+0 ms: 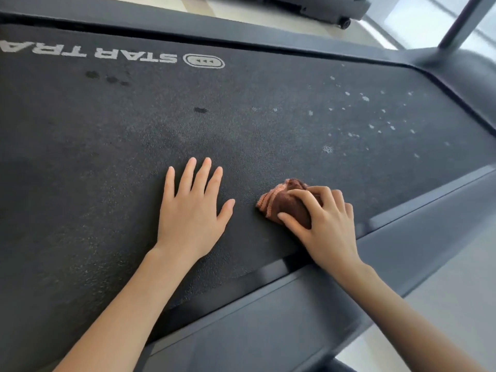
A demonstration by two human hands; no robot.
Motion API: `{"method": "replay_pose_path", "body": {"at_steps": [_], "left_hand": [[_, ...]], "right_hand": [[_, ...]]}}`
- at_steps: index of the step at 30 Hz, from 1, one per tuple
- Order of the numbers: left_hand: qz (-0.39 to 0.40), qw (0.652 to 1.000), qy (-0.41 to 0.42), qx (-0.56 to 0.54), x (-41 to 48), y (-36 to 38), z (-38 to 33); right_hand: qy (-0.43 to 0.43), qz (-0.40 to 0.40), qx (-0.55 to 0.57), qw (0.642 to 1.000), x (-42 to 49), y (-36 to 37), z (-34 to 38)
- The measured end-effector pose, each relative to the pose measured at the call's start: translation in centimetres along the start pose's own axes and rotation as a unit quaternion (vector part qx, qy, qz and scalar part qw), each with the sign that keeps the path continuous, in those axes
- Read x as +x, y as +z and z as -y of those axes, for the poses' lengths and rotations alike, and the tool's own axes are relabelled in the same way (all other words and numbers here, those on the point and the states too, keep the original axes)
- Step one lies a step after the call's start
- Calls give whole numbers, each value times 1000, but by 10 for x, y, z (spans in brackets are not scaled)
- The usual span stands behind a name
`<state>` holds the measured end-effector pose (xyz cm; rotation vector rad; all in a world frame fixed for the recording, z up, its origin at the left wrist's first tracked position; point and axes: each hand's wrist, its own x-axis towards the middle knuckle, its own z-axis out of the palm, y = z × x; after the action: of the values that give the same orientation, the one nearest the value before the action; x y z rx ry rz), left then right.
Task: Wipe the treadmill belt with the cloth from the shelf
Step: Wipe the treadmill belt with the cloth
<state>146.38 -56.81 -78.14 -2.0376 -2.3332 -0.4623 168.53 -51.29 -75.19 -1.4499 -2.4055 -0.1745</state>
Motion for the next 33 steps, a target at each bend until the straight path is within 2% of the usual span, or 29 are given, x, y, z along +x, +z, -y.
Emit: {"method": "replay_pose_path", "body": {"at_steps": [6,12,17,20,21,25,30,33], "left_hand": [[13,1000,8,18,5,2,-3],[8,998,59,30,44,10,-47],[30,998,43,40,59,26,-78],[17,999,9,37,58,31,-85],[14,999,4,32,56,32,-85],[8,999,-26,22,54,29,-87],[20,997,-64,26,41,19,-91],[20,995,-89,35,27,14,-91]], "right_hand": [[-39,-14,-15,999,-6,2,-5],[-79,-60,8,995,22,16,-38],[18,-43,-41,998,88,29,-151],[70,-18,-20,997,122,32,-201],[56,-23,-13,998,127,34,-205],[-89,-44,16,995,126,39,-181],[-224,-40,90,970,134,48,-86],[-261,-38,97,960,134,53,-46]]}}
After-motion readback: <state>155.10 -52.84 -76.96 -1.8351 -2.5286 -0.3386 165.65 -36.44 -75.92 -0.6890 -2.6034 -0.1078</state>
